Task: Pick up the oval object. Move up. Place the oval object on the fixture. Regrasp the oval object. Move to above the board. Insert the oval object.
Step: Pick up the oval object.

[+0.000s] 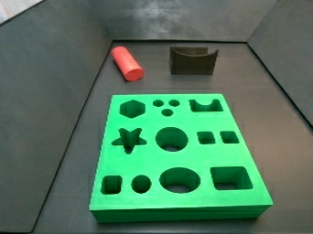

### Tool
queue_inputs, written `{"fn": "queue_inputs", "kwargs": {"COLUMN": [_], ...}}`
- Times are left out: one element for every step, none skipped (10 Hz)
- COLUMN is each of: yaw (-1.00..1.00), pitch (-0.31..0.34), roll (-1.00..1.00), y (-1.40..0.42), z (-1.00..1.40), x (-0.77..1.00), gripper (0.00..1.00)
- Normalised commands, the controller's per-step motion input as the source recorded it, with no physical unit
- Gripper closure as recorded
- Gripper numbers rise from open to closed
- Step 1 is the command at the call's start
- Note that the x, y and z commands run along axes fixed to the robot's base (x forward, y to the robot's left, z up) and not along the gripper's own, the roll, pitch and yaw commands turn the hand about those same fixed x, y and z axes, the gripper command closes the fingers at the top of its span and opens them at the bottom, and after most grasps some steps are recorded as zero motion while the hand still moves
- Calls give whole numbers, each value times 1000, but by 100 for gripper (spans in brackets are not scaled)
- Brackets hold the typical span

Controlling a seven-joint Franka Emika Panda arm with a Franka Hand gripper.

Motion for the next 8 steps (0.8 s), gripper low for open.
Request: {"fn": "queue_inputs", "kwargs": {"yaw": [0,9,423,646,800,843,817,686], "pitch": [-6,-21,0,-86,-90,-119,-84,-73], "roll": [0,0,0,-19,-34,-94,-106,-173], "y": [0,0,-40,-54,-14,26,46,109], "z": [-31,-94,-454,-629,-683,-717,-606,-437], "x": [0,0,63,20,31,86,126,166], "gripper": [0,0,0,0,0,0,0,0]}}
